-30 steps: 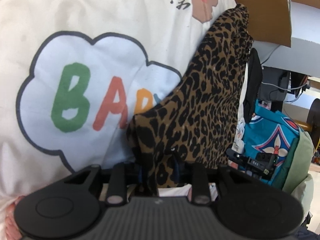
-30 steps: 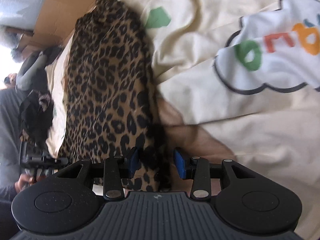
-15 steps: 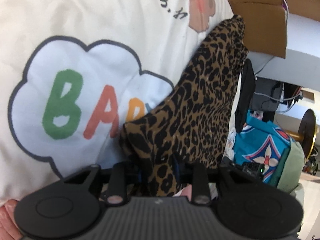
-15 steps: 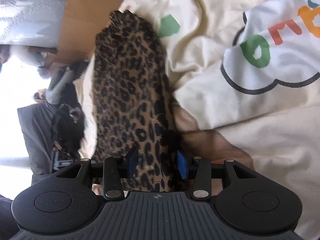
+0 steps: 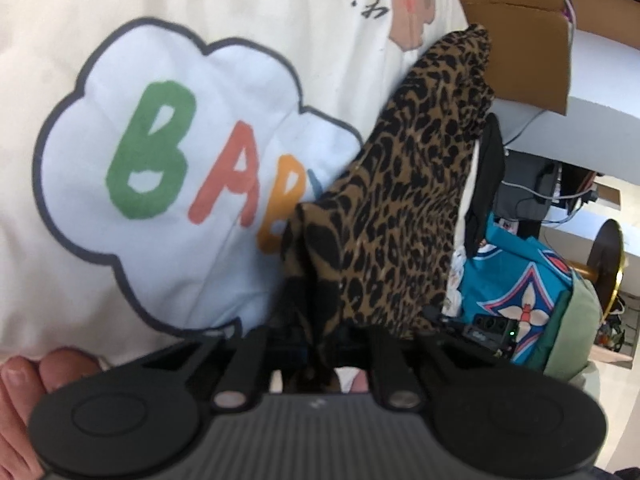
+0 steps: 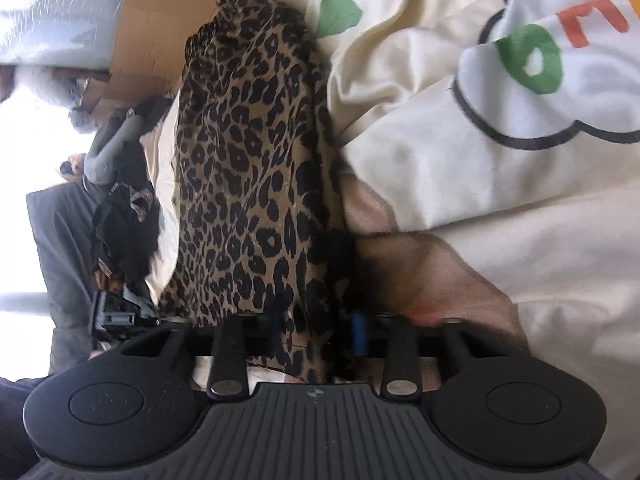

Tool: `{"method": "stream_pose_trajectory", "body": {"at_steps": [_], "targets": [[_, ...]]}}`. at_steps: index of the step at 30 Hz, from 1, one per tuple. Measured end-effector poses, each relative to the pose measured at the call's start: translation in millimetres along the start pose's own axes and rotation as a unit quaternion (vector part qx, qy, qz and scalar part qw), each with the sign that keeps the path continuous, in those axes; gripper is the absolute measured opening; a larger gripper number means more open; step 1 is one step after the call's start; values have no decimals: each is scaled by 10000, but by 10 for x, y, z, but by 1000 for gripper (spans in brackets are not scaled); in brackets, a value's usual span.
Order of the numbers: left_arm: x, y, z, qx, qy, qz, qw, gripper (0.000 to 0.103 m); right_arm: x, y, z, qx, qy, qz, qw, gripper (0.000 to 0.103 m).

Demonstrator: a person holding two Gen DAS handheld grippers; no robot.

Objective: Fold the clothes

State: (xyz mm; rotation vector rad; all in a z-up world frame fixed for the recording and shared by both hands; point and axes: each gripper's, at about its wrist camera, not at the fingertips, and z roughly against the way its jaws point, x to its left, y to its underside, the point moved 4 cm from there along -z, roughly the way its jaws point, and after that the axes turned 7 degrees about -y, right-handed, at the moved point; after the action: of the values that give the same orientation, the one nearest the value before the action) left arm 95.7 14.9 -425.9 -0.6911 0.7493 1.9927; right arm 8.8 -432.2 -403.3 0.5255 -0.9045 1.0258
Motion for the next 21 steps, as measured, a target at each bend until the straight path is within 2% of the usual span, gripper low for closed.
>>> {"method": "stream_pose_trajectory", "body": {"at_steps": [3, 9, 15, 21], "targets": [[25, 19, 190, -21, 113, -114, 9999, 8, 44, 29, 46, -63, -29, 105, 9999, 6], [-109, 31, 408, -41, 475, -326, 9983, 7, 220, 57, 216, -166, -223, 317, 9991, 5], [-344, -153, 651, -443, 810, -456, 9947, 6, 340, 3, 349, -508, -633, 275, 9963, 5], [-626, -350, 627, -651, 906, -616, 9918, 6, 401, -114, 340, -656, -710, 291, 9949, 5]]}}
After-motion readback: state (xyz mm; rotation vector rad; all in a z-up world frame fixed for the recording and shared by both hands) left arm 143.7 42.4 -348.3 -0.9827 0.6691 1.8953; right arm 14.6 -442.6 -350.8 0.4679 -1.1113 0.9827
